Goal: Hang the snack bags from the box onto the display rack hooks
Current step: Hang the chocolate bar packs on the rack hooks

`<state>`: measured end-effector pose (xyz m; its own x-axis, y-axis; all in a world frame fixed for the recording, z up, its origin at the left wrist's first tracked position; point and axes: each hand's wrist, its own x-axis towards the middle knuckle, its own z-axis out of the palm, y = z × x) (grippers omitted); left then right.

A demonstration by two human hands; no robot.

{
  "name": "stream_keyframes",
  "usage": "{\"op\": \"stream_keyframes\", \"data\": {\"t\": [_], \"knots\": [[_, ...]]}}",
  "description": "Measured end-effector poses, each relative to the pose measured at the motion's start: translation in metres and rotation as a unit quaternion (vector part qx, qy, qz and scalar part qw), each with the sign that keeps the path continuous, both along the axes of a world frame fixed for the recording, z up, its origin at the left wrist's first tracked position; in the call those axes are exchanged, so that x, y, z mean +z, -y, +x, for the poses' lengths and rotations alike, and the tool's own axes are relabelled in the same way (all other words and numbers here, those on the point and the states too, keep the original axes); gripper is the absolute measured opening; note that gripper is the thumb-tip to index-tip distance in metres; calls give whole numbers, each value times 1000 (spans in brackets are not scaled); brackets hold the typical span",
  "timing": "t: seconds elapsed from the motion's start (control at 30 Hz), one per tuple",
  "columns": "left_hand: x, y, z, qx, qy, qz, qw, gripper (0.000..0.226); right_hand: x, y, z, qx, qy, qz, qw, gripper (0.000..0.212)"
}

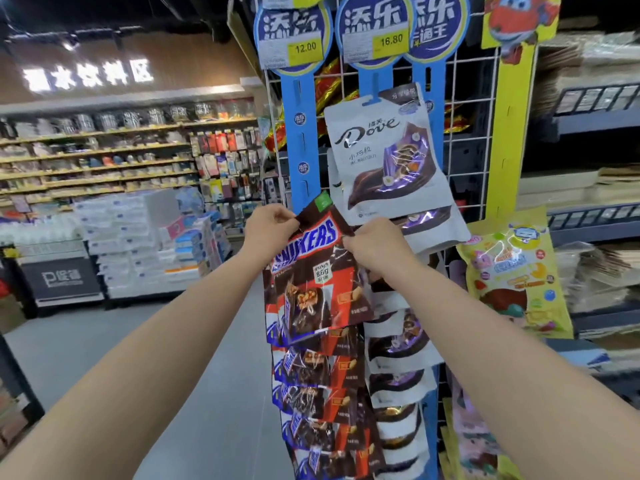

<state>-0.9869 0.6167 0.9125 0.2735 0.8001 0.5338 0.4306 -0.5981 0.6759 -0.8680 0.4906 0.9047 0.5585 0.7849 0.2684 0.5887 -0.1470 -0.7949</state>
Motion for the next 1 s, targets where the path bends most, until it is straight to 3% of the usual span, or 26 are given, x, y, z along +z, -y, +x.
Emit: {"op": "stream_keyframes", "data": {"t": [0.1,0.2,0.27,0.37,0.53,0.7,0.8,0.9,1.0], "knots": [[-1,0,6,33,-3,58,998,4,0,1,-1,0,80,-30,996,27],[0,-2,9,38,-1,106,994,5,8,10,-2,-38,224,-66,972,21],[2,-3,11,39,-18,146,988,11,15,15,-1,-72,304,-58,948,17],[4,-4,15,23,-74,195,978,25,26,17,0,-102,354,-24,930,14],[11,-12,26,14,-98,224,970,44,34,5,-2,-48,347,-8,937,20],[33,-21,27,43,-85,234,967,14,36,-1,-9,6,333,40,942,27],[45,-24,25,53,-93,177,978,8,33,-6,-12,48,310,37,949,30],[56,-27,26,71,-71,54,993,23,26,-15,-18,96,279,19,955,28],[65,-30,29,89,-64,-36,993,26,24,-21,-21,92,252,6,963,49]]}}
